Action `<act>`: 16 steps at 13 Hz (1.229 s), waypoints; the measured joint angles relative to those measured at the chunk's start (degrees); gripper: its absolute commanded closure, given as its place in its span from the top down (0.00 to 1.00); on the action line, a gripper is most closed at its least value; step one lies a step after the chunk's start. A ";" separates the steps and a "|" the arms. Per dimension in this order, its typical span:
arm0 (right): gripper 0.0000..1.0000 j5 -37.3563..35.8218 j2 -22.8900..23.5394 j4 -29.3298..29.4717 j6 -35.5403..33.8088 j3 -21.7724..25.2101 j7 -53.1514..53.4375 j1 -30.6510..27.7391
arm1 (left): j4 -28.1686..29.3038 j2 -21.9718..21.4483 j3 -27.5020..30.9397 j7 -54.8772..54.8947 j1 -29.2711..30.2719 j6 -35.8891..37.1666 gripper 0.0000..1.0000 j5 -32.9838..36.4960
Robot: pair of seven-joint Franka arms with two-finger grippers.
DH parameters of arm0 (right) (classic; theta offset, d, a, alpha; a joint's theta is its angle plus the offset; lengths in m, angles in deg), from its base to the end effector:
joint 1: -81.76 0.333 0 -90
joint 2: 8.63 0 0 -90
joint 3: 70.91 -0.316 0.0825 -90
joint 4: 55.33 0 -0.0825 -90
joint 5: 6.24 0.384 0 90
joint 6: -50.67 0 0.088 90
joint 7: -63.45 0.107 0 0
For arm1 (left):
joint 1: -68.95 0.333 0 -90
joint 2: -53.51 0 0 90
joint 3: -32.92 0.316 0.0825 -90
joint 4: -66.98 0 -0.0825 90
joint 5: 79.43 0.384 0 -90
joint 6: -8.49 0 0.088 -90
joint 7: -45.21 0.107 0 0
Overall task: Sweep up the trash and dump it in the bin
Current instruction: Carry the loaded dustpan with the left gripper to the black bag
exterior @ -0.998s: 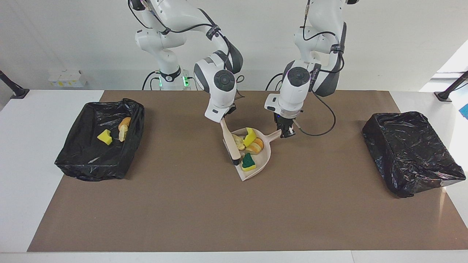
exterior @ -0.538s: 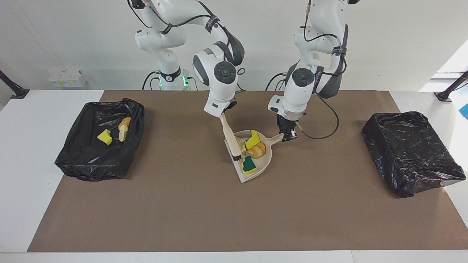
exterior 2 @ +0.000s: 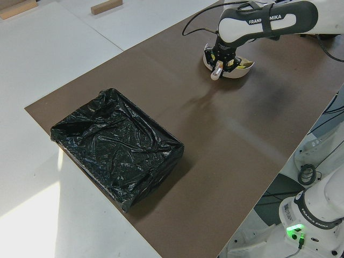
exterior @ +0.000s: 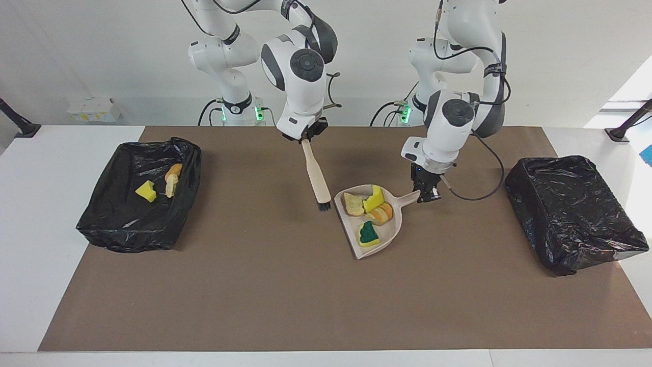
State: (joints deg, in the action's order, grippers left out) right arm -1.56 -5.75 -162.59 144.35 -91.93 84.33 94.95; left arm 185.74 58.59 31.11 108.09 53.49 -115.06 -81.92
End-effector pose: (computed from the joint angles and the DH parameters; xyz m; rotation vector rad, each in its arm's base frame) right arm 0.4442 0.3088 0.4644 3.0452 0.3331 -0.4586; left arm 0.5367 -0.1685 0.3878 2.3990 -1.9692 0.0162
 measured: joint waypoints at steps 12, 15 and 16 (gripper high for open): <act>0.00 9.81 -3.67 -13.87 14.08 -1.22 28.87 20.51 | -16.74 1.05 0.64 32.37 26.19 15.27 0.00 -5.45; 0.00 9.82 -2.59 -19.05 23.07 -1.24 31.79 25.24 | -17.53 1.43 0.78 45.01 34.63 16.07 0.00 -5.43; 0.00 9.82 -2.45 -20.09 24.13 -1.23 31.85 25.73 | -17.81 1.48 0.83 48.78 37.24 16.39 0.00 -5.42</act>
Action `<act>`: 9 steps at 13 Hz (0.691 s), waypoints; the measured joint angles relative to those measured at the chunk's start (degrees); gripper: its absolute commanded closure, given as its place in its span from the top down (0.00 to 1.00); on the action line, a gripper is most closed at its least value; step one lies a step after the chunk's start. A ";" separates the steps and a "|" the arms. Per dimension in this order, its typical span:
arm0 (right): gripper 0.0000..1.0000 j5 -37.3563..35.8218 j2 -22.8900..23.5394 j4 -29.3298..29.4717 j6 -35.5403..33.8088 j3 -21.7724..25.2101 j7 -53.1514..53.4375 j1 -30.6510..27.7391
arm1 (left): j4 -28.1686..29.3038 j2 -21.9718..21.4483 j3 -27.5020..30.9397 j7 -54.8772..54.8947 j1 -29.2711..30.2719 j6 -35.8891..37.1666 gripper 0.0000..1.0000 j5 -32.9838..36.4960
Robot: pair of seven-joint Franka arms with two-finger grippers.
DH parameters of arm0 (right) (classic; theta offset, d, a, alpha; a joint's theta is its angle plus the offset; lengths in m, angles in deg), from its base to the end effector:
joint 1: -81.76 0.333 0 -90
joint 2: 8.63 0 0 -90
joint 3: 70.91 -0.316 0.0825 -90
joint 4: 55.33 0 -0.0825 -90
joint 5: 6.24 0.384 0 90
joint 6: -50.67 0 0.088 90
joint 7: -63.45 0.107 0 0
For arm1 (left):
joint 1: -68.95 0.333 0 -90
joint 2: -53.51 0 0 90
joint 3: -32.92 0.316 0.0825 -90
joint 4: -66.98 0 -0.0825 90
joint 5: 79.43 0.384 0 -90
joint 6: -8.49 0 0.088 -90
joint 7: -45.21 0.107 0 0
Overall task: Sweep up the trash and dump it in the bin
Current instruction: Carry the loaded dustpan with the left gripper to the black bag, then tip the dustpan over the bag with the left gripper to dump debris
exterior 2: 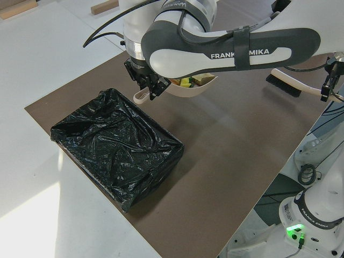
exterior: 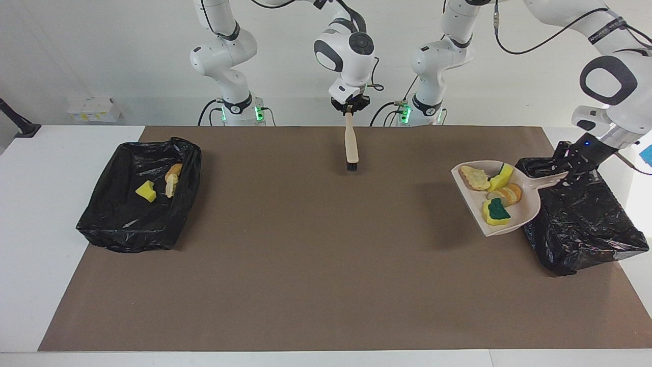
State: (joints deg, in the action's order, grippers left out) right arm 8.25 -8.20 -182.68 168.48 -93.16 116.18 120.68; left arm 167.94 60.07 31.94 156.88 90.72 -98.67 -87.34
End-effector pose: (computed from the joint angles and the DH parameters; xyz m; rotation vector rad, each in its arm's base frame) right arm 0.2333 0.4515 0.3594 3.0852 0.0148 -0.4266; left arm 0.5614 0.2023 0.4938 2.2034 -2.1470 0.1846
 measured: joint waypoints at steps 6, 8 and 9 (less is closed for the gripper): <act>0.05 0.00 0.00 -1.32 0.53 0.35 0.00 -0.10 | -12.94 6.19 0.03 12.41 9.59 5.10 0.00 7.95; 0.13 0.00 0.05 -1.97 1.89 0.35 0.00 -0.11 | -19.08 9.60 -0.12 12.63 9.71 5.85 0.00 11.20; 0.19 0.00 0.25 -2.35 2.36 0.35 0.00 -0.11 | -20.74 10.74 -0.36 12.62 9.69 5.68 0.00 13.53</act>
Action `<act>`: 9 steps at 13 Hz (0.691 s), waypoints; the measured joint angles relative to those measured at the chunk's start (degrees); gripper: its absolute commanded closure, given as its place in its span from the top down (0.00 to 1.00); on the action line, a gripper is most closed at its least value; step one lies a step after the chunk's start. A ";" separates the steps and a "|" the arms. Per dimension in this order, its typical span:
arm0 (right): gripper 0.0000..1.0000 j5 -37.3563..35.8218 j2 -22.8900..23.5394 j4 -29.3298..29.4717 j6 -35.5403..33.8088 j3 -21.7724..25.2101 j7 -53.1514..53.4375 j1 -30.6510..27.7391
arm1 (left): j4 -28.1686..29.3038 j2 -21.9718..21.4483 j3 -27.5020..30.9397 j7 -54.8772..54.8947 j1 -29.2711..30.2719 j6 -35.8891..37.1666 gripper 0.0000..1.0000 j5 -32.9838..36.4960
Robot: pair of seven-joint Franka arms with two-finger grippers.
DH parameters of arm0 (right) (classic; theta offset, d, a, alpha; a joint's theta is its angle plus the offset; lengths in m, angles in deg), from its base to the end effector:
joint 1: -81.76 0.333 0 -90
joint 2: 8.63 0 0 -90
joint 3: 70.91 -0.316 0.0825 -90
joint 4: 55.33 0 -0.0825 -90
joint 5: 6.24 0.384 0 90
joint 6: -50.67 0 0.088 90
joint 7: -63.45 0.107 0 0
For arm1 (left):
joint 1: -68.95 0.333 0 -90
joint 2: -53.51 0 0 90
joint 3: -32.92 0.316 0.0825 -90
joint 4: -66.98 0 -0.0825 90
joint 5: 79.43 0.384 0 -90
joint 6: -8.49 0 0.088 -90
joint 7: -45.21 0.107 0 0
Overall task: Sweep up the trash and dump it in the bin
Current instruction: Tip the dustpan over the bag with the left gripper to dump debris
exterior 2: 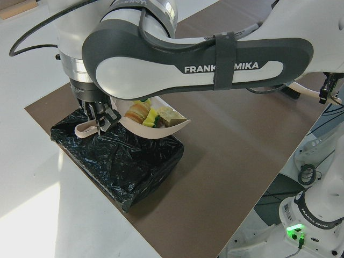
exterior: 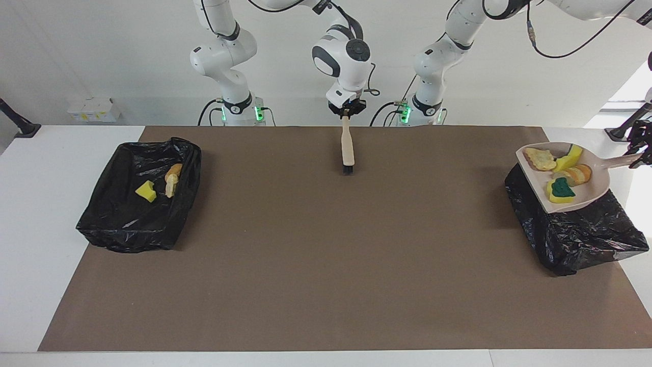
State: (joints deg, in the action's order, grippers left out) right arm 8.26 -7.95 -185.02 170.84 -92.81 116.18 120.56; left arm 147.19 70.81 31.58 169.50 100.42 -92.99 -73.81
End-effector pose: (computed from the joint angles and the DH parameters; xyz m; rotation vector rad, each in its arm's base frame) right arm 0.2346 0.4427 0.3429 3.0811 -0.0119 -0.4238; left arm 0.5650 0.3403 0.5415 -2.0617 2.2505 0.1104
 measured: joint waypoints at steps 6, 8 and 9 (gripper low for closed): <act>1.00 0.00 0.88 -0.41 1.22 0.00 -0.04 0.00 | -1.38 1.87 -0.94 -3.61 -1.06 -6.76 0.00 15.38; 1.00 0.00 0.88 -0.06 1.24 0.04 -0.04 -0.13 | -1.04 2.01 -1.09 -6.58 -2.38 -7.53 0.00 20.97; 1.00 0.00 0.86 0.51 1.24 0.24 -0.04 -0.40 | -1.06 1.99 -1.12 -9.74 -4.07 -7.70 0.00 24.16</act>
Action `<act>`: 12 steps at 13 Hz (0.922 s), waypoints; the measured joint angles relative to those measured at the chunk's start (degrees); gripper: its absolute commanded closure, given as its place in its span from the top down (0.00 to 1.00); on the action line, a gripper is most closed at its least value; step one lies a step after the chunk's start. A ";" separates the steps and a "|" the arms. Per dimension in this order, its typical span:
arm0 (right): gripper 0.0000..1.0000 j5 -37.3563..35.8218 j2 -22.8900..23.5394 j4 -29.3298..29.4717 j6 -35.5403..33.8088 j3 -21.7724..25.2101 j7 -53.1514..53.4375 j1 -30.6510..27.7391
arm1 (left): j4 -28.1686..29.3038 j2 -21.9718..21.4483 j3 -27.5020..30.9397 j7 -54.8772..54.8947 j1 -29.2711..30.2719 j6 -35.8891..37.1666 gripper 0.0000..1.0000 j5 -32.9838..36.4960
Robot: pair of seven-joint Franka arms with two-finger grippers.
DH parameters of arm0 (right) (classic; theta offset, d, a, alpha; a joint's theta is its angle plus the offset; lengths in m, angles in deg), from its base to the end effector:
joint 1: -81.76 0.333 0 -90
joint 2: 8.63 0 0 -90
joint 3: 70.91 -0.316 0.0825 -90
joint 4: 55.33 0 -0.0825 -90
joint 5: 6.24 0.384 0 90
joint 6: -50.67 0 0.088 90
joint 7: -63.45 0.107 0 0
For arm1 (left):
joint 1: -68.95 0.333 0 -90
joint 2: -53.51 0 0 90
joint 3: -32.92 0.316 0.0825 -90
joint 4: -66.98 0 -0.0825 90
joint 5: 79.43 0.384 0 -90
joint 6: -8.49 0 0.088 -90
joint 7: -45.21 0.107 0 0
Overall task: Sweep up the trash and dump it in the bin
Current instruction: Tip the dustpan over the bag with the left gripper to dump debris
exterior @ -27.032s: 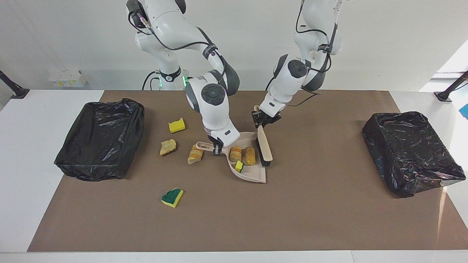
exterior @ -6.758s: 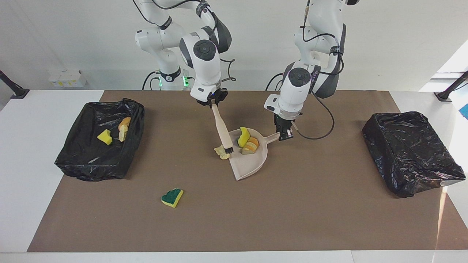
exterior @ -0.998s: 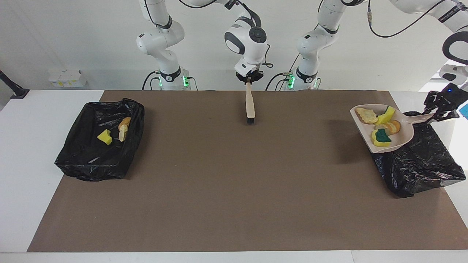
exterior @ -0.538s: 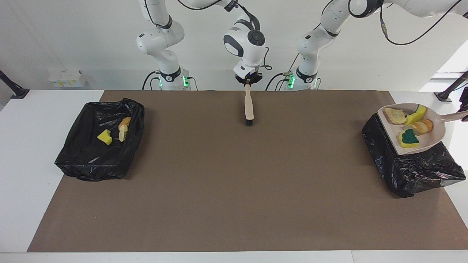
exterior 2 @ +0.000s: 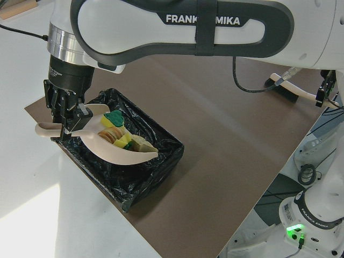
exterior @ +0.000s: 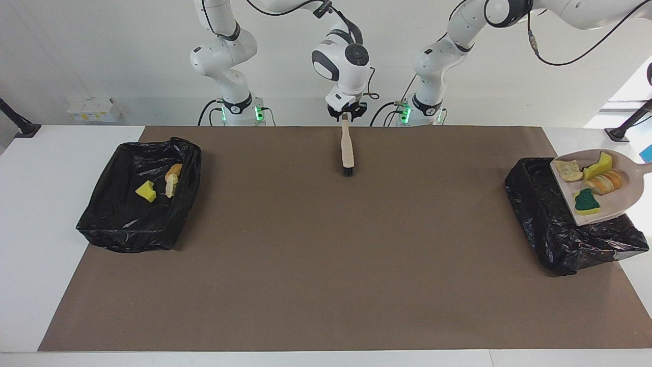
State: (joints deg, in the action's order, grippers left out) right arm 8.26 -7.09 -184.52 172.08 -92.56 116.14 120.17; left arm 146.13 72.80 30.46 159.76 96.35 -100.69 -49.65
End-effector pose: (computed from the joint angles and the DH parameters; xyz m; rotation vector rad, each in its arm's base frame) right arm 0.2429 0.4443 0.3410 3.0987 -0.0319 -0.4171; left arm 0.6012 0.3243 0.5496 -1.8250 2.0510 0.5583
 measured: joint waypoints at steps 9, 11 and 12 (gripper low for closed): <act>1.00 -0.47 -11.35 7.92 -20.33 1.18 -10.90 -20.60 | 6.97 -9.42 0.01 -15.58 -3.52 0.06 0.00 21.95; 1.00 -1.44 -12.30 12.95 -26.04 1.56 -13.82 -26.17 | 8.49 -11.62 0.00 -15.58 -3.61 0.06 0.00 22.20; 1.00 -2.07 -12.43 15.53 -28.06 1.79 -15.97 -29.23 | 9.20 -12.12 0.00 -15.64 -3.66 0.05 0.00 22.20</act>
State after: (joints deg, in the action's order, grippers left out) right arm 6.18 -19.52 -168.98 144.02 -90.78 100.17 90.94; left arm 155.33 60.68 30.45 144.12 92.70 -100.64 -27.45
